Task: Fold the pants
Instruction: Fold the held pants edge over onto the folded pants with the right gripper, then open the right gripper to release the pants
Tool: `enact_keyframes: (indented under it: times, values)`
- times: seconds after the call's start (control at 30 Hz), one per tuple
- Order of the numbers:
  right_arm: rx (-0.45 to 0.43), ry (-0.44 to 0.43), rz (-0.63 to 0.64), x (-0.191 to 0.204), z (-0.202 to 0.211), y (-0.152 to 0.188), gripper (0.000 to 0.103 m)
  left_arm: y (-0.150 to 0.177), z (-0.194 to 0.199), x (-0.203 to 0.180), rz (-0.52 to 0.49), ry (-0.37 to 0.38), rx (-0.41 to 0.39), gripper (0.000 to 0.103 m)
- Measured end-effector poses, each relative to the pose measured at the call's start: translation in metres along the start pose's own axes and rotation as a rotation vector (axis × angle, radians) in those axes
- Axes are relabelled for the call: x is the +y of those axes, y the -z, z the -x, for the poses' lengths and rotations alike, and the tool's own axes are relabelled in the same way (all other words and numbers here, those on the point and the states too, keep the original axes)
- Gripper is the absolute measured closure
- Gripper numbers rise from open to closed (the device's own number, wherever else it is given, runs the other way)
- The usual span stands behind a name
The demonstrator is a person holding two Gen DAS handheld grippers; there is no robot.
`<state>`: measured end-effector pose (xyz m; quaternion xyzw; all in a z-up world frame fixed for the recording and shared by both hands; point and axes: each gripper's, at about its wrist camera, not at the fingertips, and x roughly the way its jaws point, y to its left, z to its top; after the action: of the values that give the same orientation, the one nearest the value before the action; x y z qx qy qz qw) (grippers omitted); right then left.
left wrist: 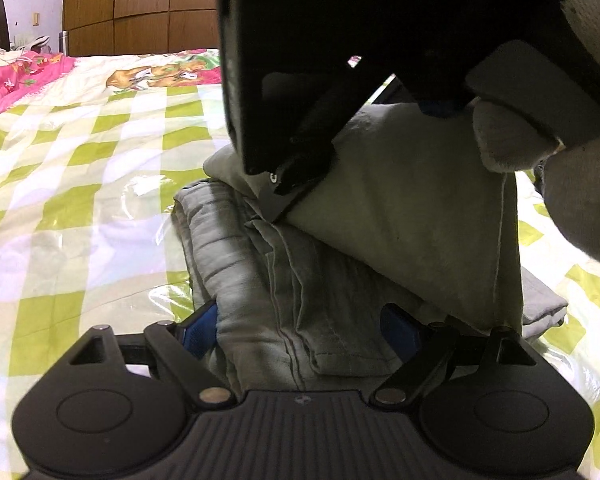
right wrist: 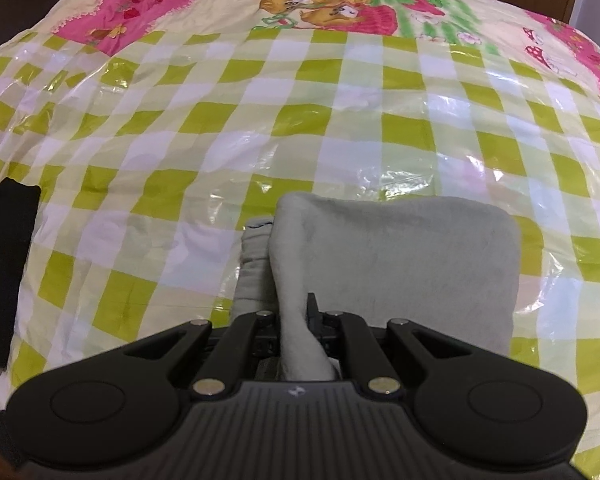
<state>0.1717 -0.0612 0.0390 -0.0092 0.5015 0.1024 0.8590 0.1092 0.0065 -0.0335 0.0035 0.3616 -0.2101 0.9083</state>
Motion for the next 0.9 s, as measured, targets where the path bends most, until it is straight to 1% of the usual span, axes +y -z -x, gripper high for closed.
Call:
enact_keyframes:
  times: [0.13, 0.27, 0.53, 0.57, 0.67, 0.73, 0.83, 0.9]
  values:
    - [0.009, -0.007, -0.011, 0.003, -0.003, 0.0, 0.097, -0.001, -0.001, -0.002, -0.002, -0.001, 0.002, 0.007]
    - [0.027, -0.027, -0.02, 0.005, -0.007, 0.0, 0.092, -0.001, -0.002, -0.002, -0.002, -0.001, 0.002, 0.007]
    - [0.033, -0.062, -0.041, 0.002, -0.007, 0.002, 0.091, -0.001, -0.003, -0.005, -0.006, -0.005, 0.004, 0.006]
    - [0.038, -0.065, -0.043, 0.002, -0.007, 0.001, 0.088, -0.001, -0.003, -0.005, -0.007, -0.005, 0.004, 0.006]
    - [0.057, -0.126, -0.069, 0.001, -0.008, 0.001, 0.085, -0.001, -0.002, -0.006, -0.008, -0.007, 0.005, 0.006]
    - [0.057, -0.149, -0.077, 0.002, -0.008, 0.001, 0.083, -0.001, 0.001, -0.006, -0.004, -0.009, 0.007, 0.006]
    - [0.053, -0.201, -0.087, 0.002, -0.003, 0.002, 0.083, 0.0, 0.011, -0.004, 0.016, -0.014, 0.003, 0.006]
    - [0.048, -0.228, -0.081, 0.0, 0.003, 0.003, 0.083, 0.002, 0.02, -0.002, 0.021, -0.035, -0.003, 0.006]
